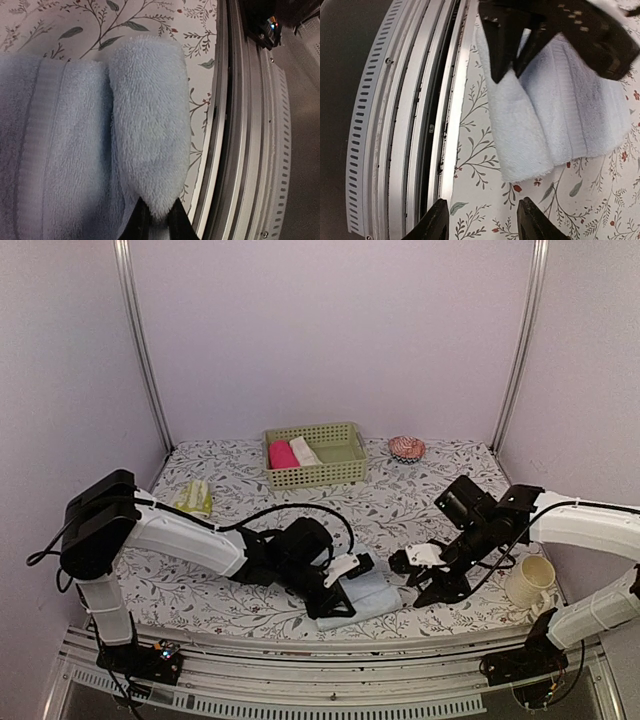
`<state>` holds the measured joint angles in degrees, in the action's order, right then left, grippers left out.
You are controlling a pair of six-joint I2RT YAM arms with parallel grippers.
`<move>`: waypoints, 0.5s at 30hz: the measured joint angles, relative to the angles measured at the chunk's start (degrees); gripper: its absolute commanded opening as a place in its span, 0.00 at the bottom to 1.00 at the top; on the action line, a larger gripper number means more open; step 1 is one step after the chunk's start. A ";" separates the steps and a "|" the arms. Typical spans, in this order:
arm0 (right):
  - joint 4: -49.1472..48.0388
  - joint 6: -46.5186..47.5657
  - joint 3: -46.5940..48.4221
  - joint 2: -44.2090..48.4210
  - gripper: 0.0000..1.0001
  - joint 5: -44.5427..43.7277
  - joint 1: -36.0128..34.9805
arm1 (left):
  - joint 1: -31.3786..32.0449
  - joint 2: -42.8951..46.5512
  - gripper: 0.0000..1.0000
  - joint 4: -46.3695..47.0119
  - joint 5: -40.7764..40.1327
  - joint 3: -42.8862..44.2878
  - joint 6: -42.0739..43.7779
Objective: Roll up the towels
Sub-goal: Roll the towel at the center of the board.
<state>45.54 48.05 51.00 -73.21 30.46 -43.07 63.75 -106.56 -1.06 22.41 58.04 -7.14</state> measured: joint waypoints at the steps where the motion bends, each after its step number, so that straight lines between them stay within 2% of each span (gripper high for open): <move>1: -1.22 -0.04 -1.38 -0.26 0.50 -1.70 -2.32 | -0.74 -0.46 0.00 0.76 2.10 0.00 -1.33; 6: -11.93 -1.44 -5.46 -0.11 0.51 -9.44 -12.83 | -4.24 -2.38 0.00 6.08 11.26 -1.11 -8.72; 11: -19.26 -1.75 -6.58 -1.75 0.51 -14.38 -16.00 | -7.02 -4.04 0.00 9.60 17.51 -1.77 -14.08; 15: -23.50 -1.49 -6.56 -5.86 0.51 -16.63 -16.61 | -7.45 -5.03 0.00 9.97 19.65 -1.44 -15.21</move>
<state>22.04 46.57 44.45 -79.07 13.82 -59.68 56.29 -111.59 8.91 42.06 56.60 -22.35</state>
